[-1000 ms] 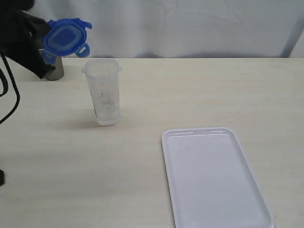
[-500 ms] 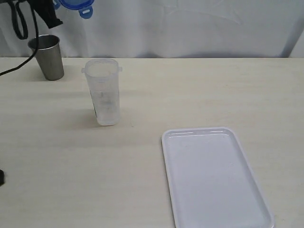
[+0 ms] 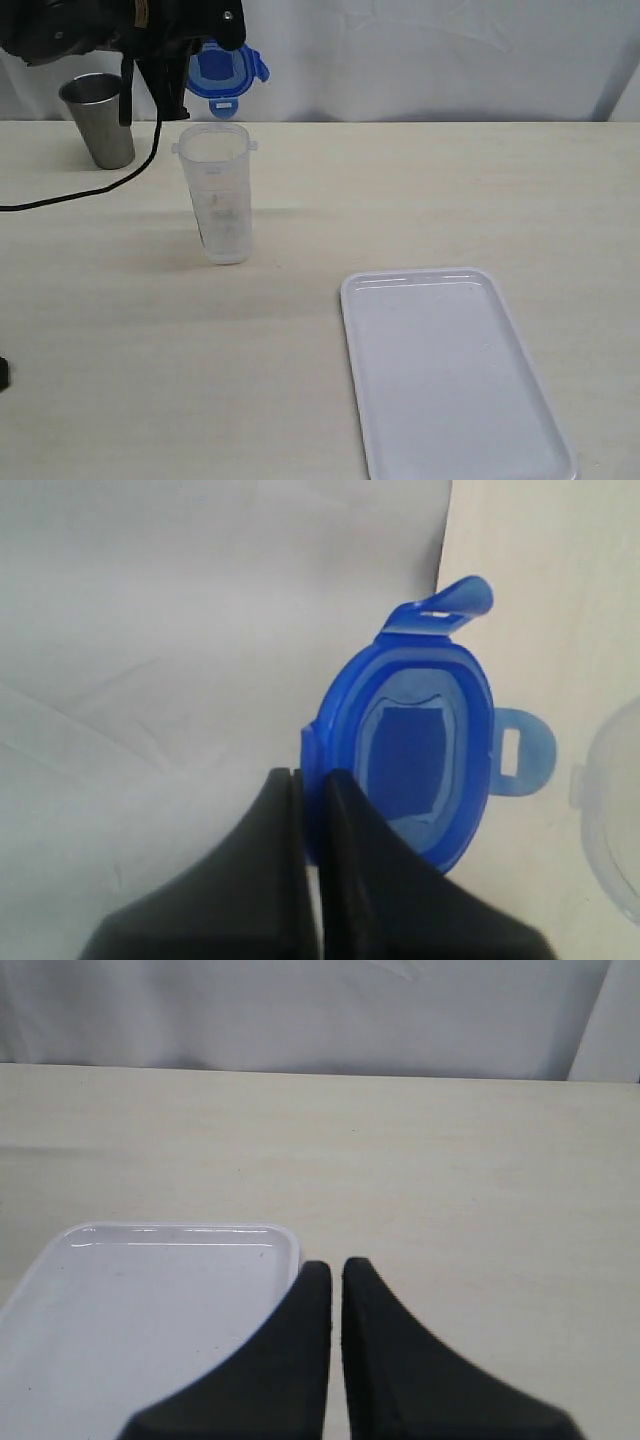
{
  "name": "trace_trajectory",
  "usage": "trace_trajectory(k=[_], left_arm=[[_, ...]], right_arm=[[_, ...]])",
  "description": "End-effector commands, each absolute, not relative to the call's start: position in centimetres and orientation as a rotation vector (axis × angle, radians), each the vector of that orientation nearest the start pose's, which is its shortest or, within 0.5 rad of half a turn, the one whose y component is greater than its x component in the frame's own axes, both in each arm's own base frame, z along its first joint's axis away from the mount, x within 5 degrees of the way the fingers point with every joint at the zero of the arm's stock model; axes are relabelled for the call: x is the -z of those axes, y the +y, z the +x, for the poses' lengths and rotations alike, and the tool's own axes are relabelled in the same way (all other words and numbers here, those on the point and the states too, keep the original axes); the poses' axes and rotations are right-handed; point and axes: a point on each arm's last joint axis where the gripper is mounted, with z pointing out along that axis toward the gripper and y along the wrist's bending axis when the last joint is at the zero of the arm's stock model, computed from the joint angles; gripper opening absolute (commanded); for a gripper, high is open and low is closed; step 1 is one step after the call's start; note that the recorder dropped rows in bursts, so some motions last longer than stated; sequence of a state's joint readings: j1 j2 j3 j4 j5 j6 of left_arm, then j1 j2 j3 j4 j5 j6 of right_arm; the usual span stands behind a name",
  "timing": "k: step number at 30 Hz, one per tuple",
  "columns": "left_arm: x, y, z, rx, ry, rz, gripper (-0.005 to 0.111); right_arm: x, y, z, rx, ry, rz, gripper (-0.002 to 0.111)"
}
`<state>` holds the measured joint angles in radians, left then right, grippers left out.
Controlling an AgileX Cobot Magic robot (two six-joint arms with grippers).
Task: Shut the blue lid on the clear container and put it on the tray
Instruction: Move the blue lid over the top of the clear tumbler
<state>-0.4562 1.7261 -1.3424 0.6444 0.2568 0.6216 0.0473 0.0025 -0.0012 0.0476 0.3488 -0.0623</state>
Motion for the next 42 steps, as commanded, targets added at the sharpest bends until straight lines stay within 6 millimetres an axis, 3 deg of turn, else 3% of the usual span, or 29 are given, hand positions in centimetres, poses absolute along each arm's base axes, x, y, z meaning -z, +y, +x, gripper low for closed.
trace_trajectory(k=[1, 8, 16, 24, 35, 42], left_arm=[[-28.9, -17.1, 37.5, -0.626, 1.512, 1.559, 0.0], [-28.2, -16.8, 37.5, -0.642, 1.582, 1.582, 0.0], [-29.4, -17.1, 37.3, -0.589, 1.548, 1.5, 0.0], [-29.0, -16.7, 37.2, -0.608, 1.608, 1.507, 0.0], [-31.1, -16.2, 36.4, -0.589, 1.607, 1.426, 0.0], [-31.1, -16.2, 36.1, -0.556, 1.649, 1.402, 0.0]], right_arm=[[-18.2, 0.4, 5.3, -0.032, 1.824, -0.076, 0.005], [-18.2, 0.4, 5.3, -0.032, 1.824, -0.076, 0.005], [-18.2, 0.4, 5.3, -0.032, 1.824, -0.076, 0.005], [-18.2, 0.4, 5.3, -0.032, 1.824, -0.076, 0.005], [-18.2, 0.4, 5.3, -0.03, 1.824, -0.078, 0.005], [-18.2, 0.4, 5.3, -0.03, 1.824, -0.078, 0.005]])
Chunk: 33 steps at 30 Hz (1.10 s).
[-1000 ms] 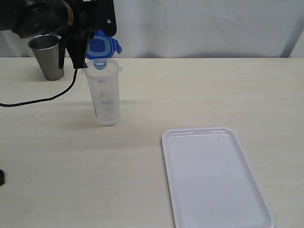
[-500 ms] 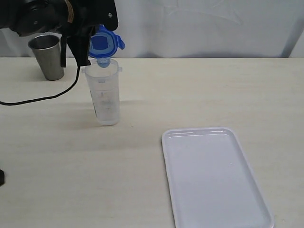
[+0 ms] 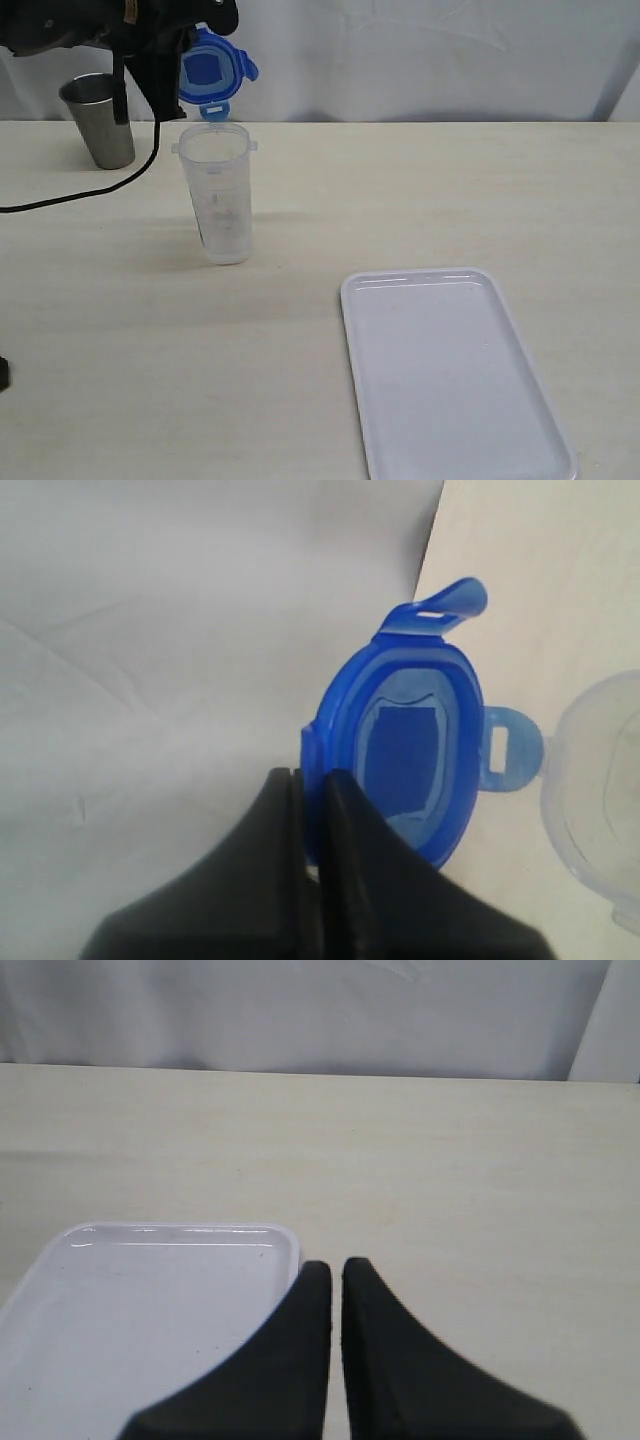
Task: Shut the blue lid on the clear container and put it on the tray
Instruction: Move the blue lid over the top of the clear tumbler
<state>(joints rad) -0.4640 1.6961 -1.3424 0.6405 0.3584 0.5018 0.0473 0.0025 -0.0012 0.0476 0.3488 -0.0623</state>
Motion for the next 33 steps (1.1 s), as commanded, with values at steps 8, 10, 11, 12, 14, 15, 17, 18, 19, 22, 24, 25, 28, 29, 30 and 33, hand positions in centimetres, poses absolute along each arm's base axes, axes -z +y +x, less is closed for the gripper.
trace_trajectory(k=[8, 10, 11, 12, 14, 15, 17, 18, 19, 22, 24, 25, 28, 29, 30, 33], left_arm=[[-31.0, -16.8, 35.7, -0.566, 1.637, 1.438, 0.0], [-31.2, -16.9, 35.8, -0.579, 1.606, 1.443, 0.0], [-31.3, -16.9, 35.9, -0.576, 1.592, 1.439, 0.0], [-31.4, -16.9, 36.0, -0.573, 1.587, 1.43, 0.0], [-31.6, -16.1, 36.5, -0.558, 1.599, 1.373, 0.0], [-31.6, -15.4, 36.9, -0.55, 1.617, 1.33, 0.0], [-31.7, -14.6, 37.2, -0.555, 1.631, 1.303, 0.0], [-31.7, -14.3, 37.3, -0.558, 1.638, 1.296, 0.0], [-31.7, -14.1, 37.4, -0.561, 1.642, 1.292, 0.0], [-31.5, -13.9, 37.3, -0.562, 1.68, 1.289, 0.0], [-31.3, -13.9, 37.2, -0.538, 1.712, 1.275, 0.0], [-31.2, -14.1, 37.1, -0.535, 1.715, 1.278, 0.0], [-31.1, -14.5, 36.9, -0.532, 1.72, 1.294, 0.0], [-31.1, -14.8, 36.7, -0.529, 1.719, 1.303, 0.0], [-31.1, -15.0, 36.6, -0.529, 1.715, 1.312, 0.0], [-30.9, -15.5, 36.7, -0.532, 1.686, 1.333, 0.0]], right_arm=[[-18.2, 0.4, 5.3, -0.032, 1.824, -0.076, 0.005], [-18.2, 0.4, 5.3, -0.032, 1.824, -0.076, 0.005], [-18.2, 0.4, 5.3, -0.032, 1.824, -0.076, 0.005], [-18.2, 0.4, 5.3, -0.032, 1.824, -0.076, 0.005], [-18.2, 0.4, 5.3, -0.032, 1.824, -0.076, 0.005], [-18.2, 0.4, 5.3, -0.032, 1.824, -0.076, 0.005], [-18.2, 0.4, 5.3, -0.032, 1.824, -0.076, 0.005], [-18.2, 0.4, 5.3, -0.032, 1.824, -0.076, 0.005], [-18.2, 0.4, 5.3, -0.032, 1.824, -0.076, 0.005], [-18.2, 0.4, 5.3, -0.032, 1.824, -0.076, 0.005], [-18.2, 0.4, 5.3, -0.032, 1.824, -0.076, 0.005], [-18.2, 0.4, 5.3, -0.032, 1.824, -0.076, 0.005], [-18.2, 0.4, 5.3, -0.032, 1.824, -0.076, 0.005], [-18.2, 0.4, 5.3, -0.032, 1.824, -0.076, 0.005], [-18.2, 0.4, 5.3, -0.032, 1.824, -0.076, 0.005], [-18.2, 0.4, 5.3, -0.032, 1.824, -0.076, 0.005]])
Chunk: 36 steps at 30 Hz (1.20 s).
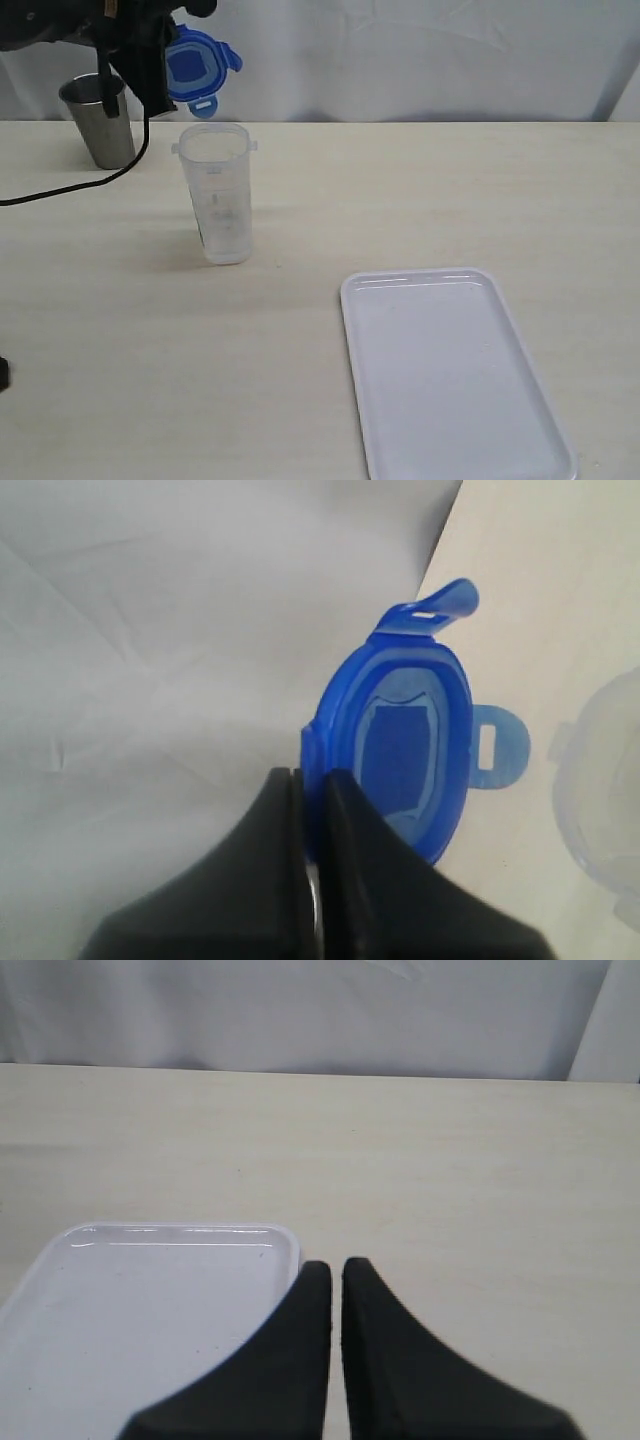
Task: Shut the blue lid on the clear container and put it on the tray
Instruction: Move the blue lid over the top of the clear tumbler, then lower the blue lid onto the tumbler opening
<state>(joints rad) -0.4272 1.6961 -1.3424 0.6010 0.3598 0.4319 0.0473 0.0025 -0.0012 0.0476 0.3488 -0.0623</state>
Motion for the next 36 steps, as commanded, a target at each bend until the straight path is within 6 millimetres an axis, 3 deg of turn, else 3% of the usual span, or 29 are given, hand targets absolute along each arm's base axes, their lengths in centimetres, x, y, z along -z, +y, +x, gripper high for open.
trace_trajectory(k=[1, 9, 20, 30, 36], left_arm=[[-30.9, -15.6, 36.7, -0.525, 1.683, 1.327, 0.0], [-28.2, -16.1, 37.8, -0.522, 1.721, 1.381, 0.0], [-29.5, -15.6, 37.1, -0.543, 1.738, 1.363, 0.0], [-29.4, -17.7, 35.9, -0.536, 1.708, 1.436, 0.0], [-29.5, -17.5, 35.8, -0.583, 1.702, 1.463, 0.0]], right_arm=[[-18.2, 0.4, 5.3, -0.032, 1.824, -0.076, 0.005], [-18.2, 0.4, 5.3, -0.032, 1.824, -0.076, 0.005], [-18.2, 0.4, 5.3, -0.032, 1.824, -0.076, 0.005], [-18.2, 0.4, 5.3, -0.032, 1.824, -0.076, 0.005], [-18.2, 0.4, 5.3, -0.032, 1.824, -0.076, 0.005]])
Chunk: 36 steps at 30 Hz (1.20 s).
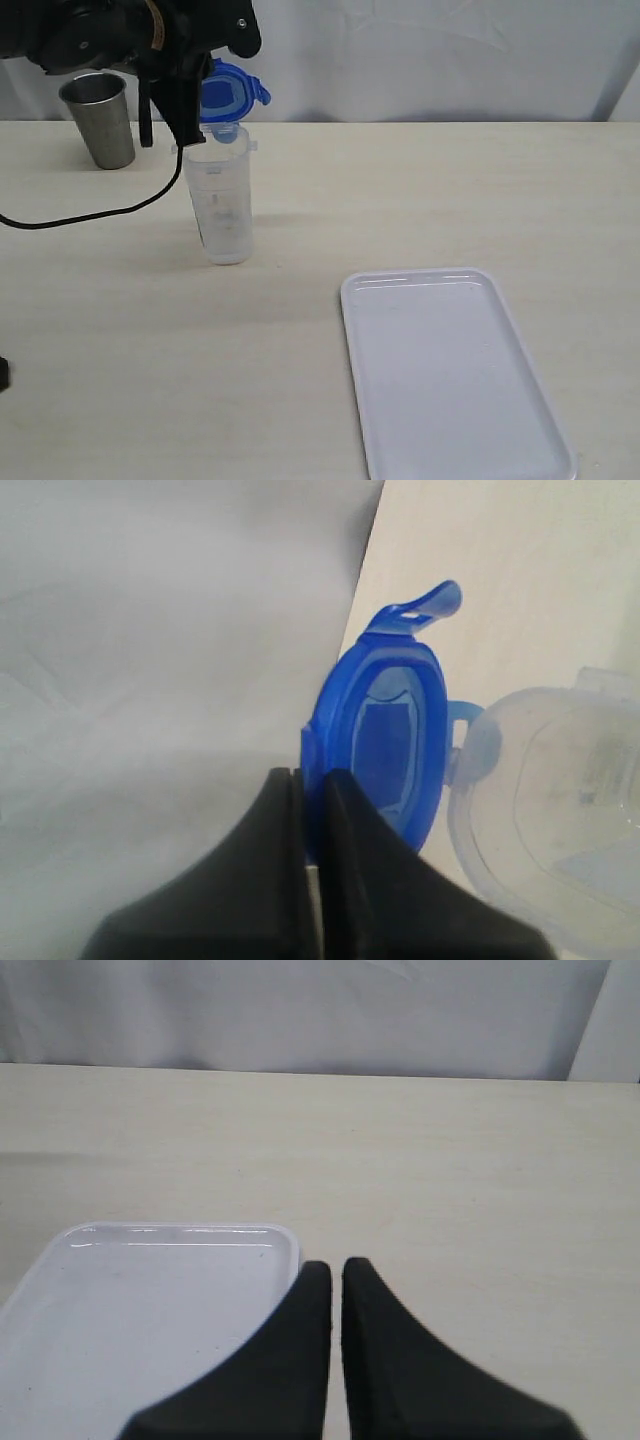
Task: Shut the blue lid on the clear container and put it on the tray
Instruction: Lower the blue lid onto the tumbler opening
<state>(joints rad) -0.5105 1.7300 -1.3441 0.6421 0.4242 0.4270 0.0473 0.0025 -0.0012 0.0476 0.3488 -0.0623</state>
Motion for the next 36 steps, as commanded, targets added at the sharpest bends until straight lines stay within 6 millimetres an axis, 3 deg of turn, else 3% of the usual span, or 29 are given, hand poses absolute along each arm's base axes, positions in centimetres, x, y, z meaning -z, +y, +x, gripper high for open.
trace_trajectory(k=[1, 6, 17, 26, 36], left_arm=[[-29.5, -17.5, 35.8, -0.584, 1.704, 1.462, 0.0], [-31.0, -17.1, 35.0, -0.557, 1.718, 1.406, 0.0], [-30.7, -18.6, 33.9, -0.545, 1.722, 1.462, 0.0], [-30.4, -18.2, 33.8, -0.577, 1.775, 1.479, 0.0], [-30.3, -19.3, 33.1, -0.575, 1.753, 1.516, 0.0]], right_arm=[[-18.2, 0.4, 5.3, -0.032, 1.824, -0.076, 0.005], [-18.2, 0.4, 5.3, -0.032, 1.824, -0.076, 0.005], [-18.2, 0.4, 5.3, -0.032, 1.824, -0.076, 0.005], [-18.2, 0.4, 5.3, -0.032, 1.824, -0.076, 0.005], [-18.2, 0.4, 5.3, -0.032, 1.824, -0.076, 0.005]])
